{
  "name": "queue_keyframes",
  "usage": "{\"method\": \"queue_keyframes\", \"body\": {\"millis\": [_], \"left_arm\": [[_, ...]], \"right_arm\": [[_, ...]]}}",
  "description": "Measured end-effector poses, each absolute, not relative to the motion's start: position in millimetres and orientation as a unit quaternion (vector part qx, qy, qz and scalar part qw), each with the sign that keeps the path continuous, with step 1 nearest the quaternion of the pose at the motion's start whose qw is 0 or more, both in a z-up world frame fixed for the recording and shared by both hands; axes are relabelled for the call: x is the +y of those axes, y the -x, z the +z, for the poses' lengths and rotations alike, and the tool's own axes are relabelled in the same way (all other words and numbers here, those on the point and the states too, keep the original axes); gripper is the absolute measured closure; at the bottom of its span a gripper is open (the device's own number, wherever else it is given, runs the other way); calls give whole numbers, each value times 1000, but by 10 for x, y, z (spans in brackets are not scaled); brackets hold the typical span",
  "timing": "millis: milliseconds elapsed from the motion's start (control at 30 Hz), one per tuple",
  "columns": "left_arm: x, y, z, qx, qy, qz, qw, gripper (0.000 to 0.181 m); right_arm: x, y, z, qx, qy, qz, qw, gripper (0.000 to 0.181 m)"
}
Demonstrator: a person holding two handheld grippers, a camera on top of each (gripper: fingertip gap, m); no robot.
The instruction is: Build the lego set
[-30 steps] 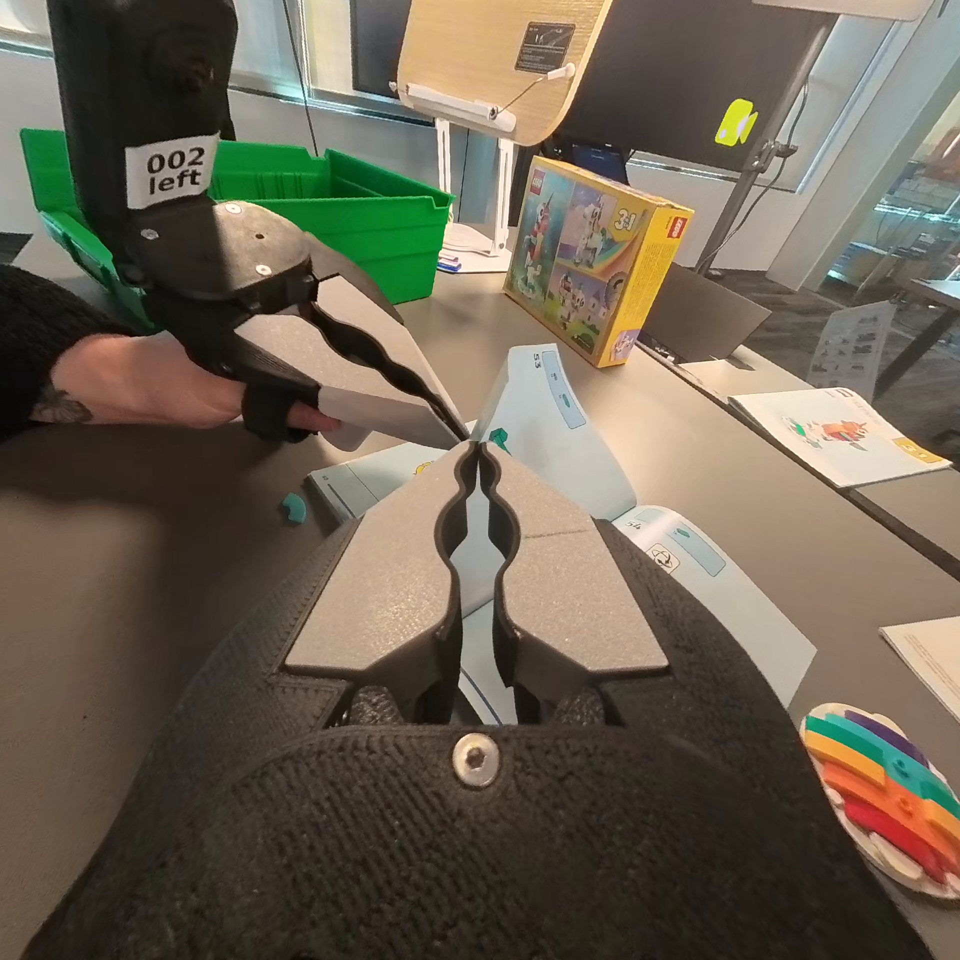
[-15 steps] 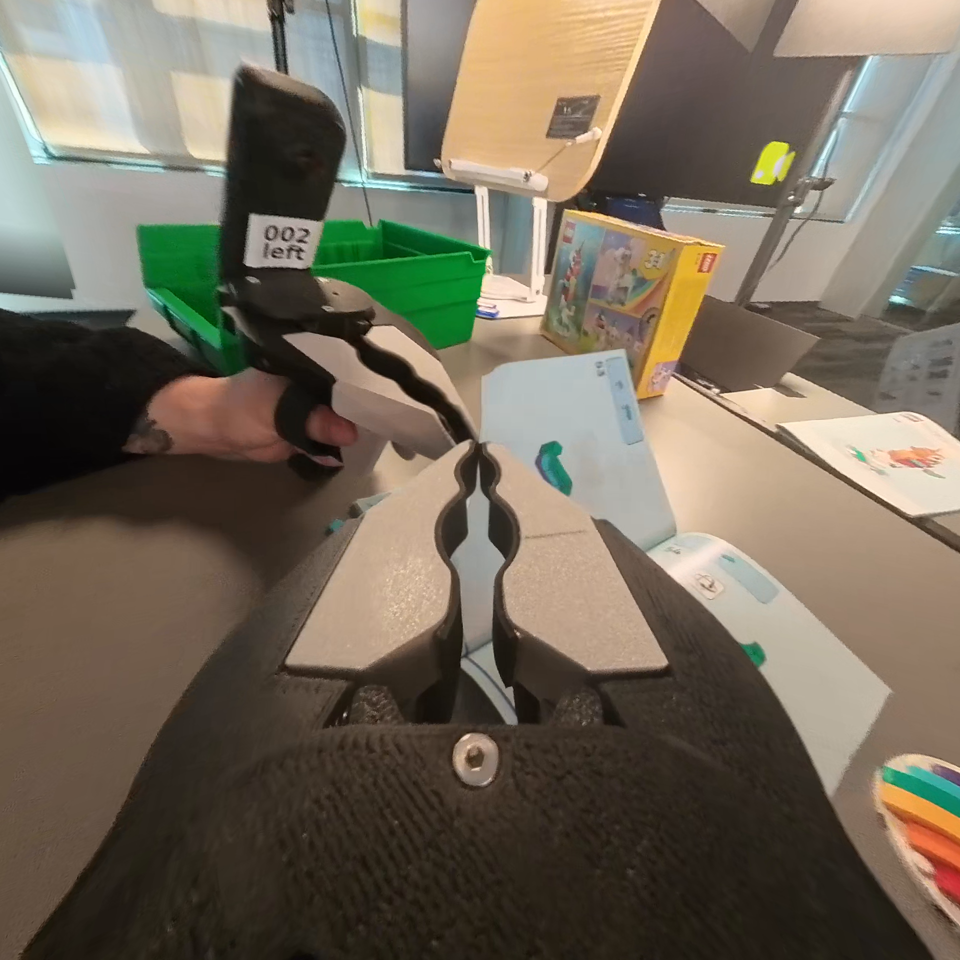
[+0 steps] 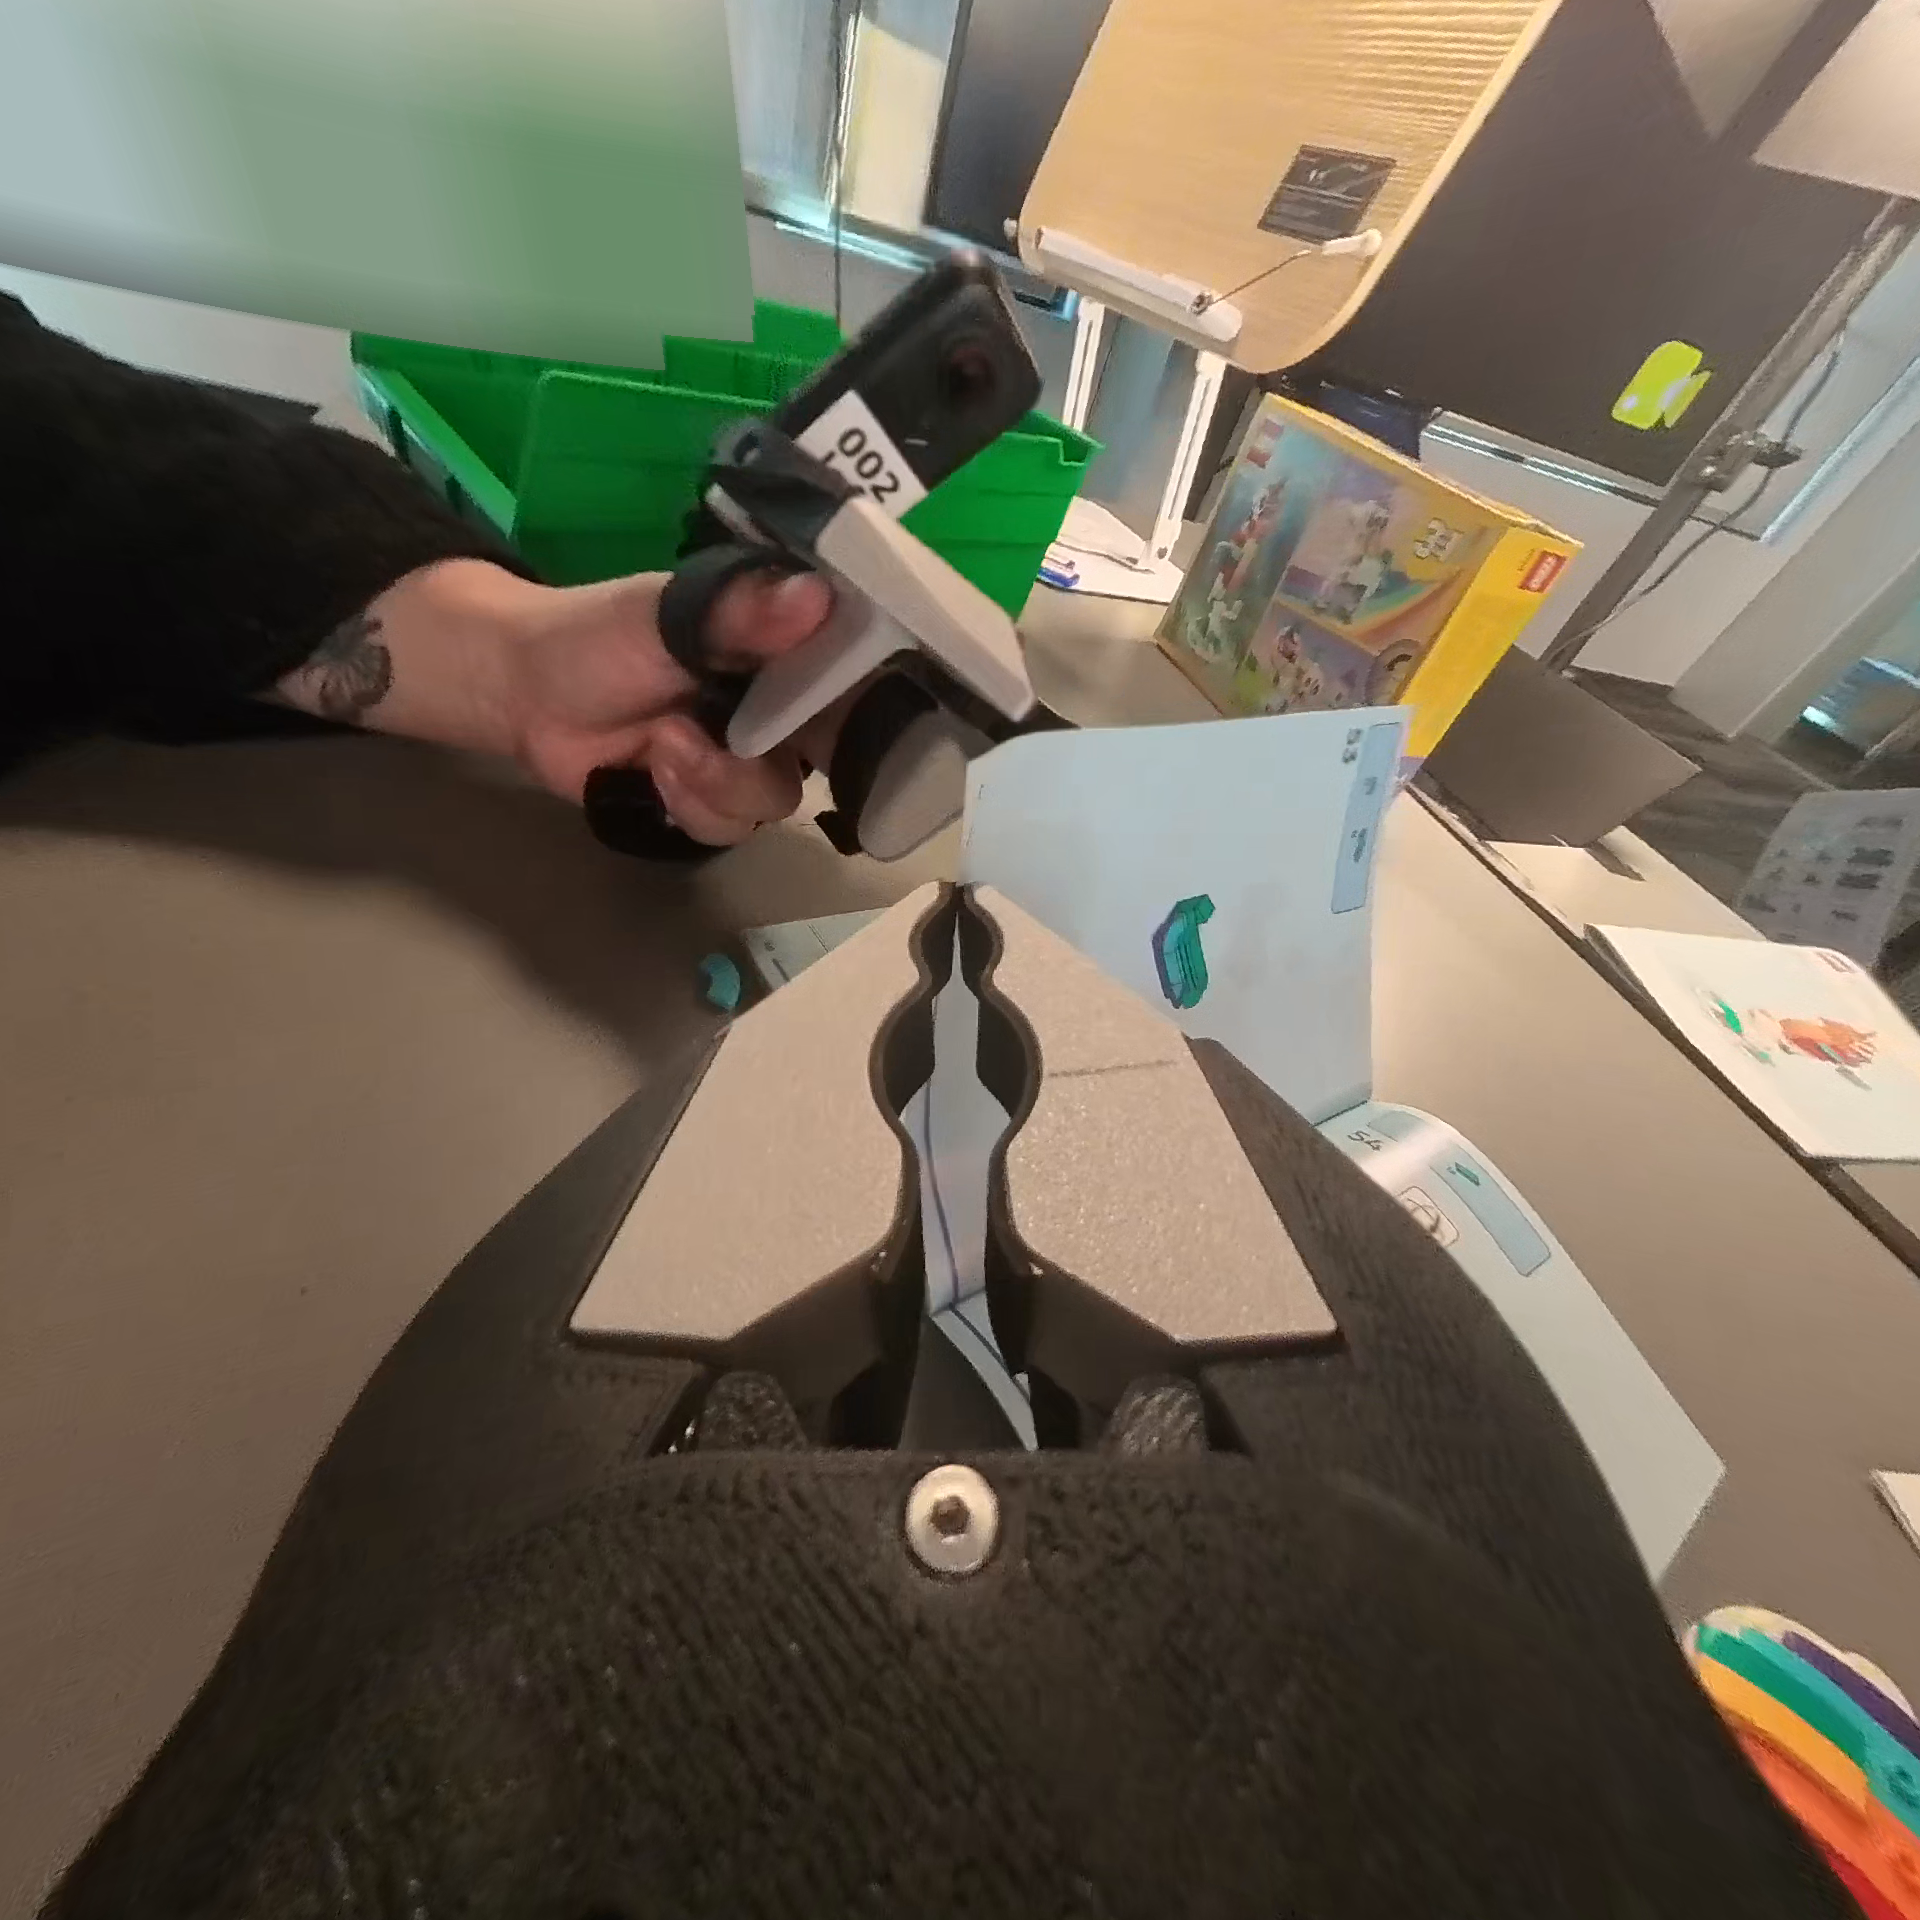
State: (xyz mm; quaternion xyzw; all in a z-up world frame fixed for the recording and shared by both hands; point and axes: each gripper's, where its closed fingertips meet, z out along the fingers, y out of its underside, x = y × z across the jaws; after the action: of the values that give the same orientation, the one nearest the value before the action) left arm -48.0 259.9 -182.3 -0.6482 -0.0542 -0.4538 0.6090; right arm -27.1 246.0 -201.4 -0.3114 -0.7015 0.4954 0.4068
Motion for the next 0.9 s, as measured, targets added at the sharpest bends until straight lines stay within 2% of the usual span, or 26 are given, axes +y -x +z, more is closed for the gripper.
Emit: {"method": "queue_keyframes", "body": {"millis": [133, 400, 900], "left_arm": [[2608, 466, -1876, -64, 650, -474, 590, 149], [2604, 449, -1904, -64, 652, -487, 577, 172], [2584, 409, -1859, -48, 641, -502, 579, 179]], "right_arm": [[2419, 275, -2056, -713, 302, 483, 409, 181], [2397, 264, -2115, -718, 308, 492, 385, 181], [2381, 232, -1897, -663, 324, 577, 350, 174]]}}
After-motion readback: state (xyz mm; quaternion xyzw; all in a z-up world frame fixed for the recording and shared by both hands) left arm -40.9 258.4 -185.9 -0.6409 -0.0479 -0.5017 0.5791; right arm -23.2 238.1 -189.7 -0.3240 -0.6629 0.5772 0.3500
